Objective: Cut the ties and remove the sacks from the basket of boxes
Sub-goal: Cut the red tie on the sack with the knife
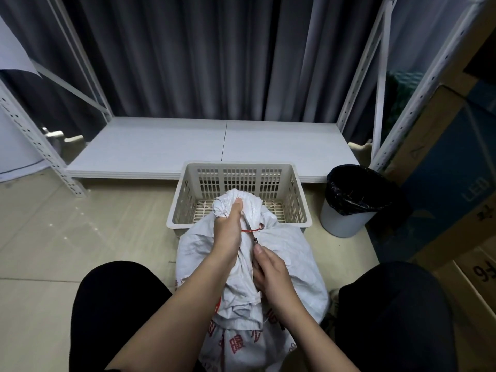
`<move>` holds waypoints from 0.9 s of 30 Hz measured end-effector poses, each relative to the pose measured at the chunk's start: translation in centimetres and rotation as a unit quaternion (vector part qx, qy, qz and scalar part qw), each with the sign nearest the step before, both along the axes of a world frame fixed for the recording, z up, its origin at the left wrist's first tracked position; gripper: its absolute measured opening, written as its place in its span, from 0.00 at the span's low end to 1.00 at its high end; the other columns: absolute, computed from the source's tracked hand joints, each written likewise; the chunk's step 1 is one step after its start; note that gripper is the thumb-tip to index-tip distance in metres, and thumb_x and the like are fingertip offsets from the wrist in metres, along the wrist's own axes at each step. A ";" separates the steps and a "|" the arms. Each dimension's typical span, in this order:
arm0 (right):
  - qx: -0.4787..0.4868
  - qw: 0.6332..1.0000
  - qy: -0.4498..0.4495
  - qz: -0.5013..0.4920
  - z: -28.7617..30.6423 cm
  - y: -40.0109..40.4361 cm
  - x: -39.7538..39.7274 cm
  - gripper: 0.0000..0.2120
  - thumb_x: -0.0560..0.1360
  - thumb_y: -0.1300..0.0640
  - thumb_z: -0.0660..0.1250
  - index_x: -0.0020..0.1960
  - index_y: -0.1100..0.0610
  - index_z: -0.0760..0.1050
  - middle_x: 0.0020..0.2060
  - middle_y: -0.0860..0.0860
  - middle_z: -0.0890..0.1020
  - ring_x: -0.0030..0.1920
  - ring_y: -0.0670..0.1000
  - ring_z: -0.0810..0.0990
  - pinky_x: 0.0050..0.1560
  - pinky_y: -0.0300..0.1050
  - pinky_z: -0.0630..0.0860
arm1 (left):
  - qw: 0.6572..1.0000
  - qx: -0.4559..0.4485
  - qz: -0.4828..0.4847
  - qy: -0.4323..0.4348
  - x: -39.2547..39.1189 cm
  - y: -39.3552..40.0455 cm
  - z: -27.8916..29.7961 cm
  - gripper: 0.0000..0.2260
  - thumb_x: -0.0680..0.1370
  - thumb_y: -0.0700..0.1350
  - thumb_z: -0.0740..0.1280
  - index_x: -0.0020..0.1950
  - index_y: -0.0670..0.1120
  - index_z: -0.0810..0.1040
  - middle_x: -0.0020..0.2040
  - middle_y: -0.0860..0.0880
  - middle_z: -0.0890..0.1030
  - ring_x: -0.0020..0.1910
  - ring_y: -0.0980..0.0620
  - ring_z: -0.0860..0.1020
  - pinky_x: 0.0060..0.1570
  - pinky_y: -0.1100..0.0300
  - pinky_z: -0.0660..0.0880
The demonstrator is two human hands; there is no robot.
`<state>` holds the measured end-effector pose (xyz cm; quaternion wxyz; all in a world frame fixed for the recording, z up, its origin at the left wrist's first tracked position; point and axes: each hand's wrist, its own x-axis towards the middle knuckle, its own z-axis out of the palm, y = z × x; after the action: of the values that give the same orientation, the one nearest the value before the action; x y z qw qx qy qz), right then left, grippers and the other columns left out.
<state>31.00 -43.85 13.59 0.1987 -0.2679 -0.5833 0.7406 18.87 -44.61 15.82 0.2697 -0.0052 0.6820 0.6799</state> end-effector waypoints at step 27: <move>-0.086 0.995 -0.010 0.046 0.5 0.4 1.1 0.20 0.81 0.49 0.53 0.32 0.53 0.61 0.23 0.49 0.56 0.21 0.44 0.51 0.21 0.35 0.50 | 0.998 -0.019 -0.018 0.057 -1.2 2.0 -1.3 0.16 0.77 0.58 0.63 0.38 0.48 0.76 0.36 0.49 0.78 0.37 0.50 0.76 0.43 0.57 0.72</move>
<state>32.06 -43.47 14.07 0.1349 -0.2638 -0.5314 0.7936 17.70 -42.62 14.50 0.2418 0.0407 0.7092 0.6610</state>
